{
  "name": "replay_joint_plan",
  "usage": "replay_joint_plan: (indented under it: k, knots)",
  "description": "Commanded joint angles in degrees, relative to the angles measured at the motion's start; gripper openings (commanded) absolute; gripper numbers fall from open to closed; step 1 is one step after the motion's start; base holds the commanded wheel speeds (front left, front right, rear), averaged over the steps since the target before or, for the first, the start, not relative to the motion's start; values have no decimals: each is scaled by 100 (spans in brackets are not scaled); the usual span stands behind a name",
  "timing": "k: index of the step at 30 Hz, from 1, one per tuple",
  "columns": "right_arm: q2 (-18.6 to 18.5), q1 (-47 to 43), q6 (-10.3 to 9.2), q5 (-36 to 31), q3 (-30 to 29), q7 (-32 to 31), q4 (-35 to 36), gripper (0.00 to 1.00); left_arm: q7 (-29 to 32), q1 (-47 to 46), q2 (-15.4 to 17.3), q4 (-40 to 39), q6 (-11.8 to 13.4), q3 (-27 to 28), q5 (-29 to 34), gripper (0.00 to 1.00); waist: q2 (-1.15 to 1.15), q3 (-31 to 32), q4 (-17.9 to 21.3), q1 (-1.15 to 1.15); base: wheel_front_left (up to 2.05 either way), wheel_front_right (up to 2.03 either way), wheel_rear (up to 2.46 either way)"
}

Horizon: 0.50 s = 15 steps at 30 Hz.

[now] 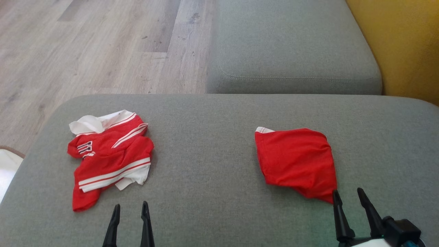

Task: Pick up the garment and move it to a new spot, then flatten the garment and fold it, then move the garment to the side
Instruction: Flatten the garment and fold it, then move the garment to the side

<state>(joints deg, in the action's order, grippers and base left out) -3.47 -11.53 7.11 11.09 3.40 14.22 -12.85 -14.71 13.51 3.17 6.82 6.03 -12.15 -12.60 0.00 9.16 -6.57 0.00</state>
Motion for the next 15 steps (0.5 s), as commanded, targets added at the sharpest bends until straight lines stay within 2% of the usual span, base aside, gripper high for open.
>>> replay_joint_plan:
  k: [1, 15]
  knots:
    - [-41, 125, 37, 10, 102, 77, 211, 100, -29, -150, -29, -163, -1, 215, 44, 100, 0, 10, 2, 0, 0, 0, 0]
    - [19, 59, 37, 69, 58, 77, 156, 100, -29, -95, -29, -98, -59, 213, 239, 100, 0, 27, -15, 0, 0, 0, 0]
